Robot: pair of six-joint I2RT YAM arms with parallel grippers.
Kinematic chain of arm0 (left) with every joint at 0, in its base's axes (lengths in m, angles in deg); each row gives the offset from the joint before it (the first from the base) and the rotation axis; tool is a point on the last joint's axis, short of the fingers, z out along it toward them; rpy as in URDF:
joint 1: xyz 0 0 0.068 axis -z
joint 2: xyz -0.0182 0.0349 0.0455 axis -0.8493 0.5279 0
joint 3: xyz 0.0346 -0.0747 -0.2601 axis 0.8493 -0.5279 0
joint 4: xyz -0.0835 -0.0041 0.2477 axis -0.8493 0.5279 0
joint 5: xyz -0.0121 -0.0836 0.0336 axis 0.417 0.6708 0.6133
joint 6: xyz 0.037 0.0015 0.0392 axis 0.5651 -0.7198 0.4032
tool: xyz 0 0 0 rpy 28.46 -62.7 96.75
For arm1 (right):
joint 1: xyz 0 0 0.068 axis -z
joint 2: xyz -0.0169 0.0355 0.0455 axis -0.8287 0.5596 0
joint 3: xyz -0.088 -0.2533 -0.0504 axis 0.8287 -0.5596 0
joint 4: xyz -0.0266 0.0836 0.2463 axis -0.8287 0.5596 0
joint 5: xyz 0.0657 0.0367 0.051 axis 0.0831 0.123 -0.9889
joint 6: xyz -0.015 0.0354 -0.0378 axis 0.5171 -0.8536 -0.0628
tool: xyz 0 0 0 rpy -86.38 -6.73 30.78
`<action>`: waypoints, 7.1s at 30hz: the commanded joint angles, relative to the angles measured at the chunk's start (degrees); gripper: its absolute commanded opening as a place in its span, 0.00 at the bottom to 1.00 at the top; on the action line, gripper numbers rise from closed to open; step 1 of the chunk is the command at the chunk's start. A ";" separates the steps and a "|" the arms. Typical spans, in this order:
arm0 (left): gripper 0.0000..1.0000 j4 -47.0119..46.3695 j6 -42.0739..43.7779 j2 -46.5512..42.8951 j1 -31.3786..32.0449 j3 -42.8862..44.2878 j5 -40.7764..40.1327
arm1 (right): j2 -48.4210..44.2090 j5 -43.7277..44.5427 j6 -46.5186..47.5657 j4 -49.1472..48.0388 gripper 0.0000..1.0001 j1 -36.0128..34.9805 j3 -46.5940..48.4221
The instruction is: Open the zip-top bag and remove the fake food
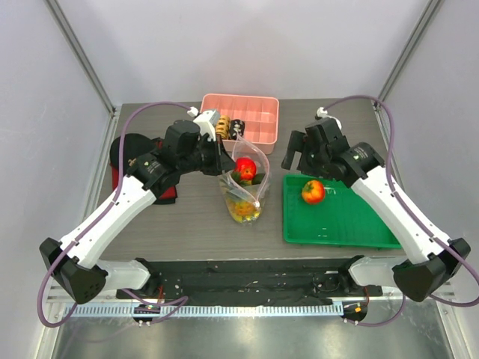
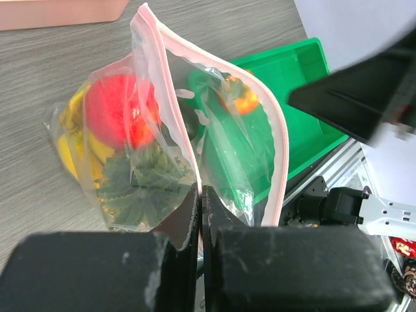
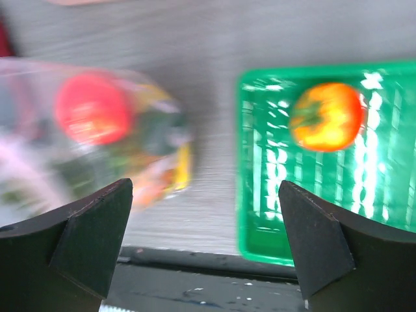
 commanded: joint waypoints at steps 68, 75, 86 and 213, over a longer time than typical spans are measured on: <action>0.00 2.80 0.03 -6.66 -0.16 -0.55 -17.15 | 4.86 -10.05 3.99 -36.39 0.01 -14.76 -9.85; 0.00 0.18 0.48 -6.13 -0.16 -2.99 -10.93 | 2.04 -10.06 -0.83 -36.83 0.02 -13.97 -8.47; 0.00 -3.17 -0.58 -6.22 -0.07 -5.29 -0.03 | 9.95 -0.39 -3.21 -24.97 0.02 -13.09 6.66; 0.00 0.69 0.74 -4.99 -1.57 -0.99 -3.98 | -3.93 -1.71 5.66 -21.74 0.69 14.68 -18.57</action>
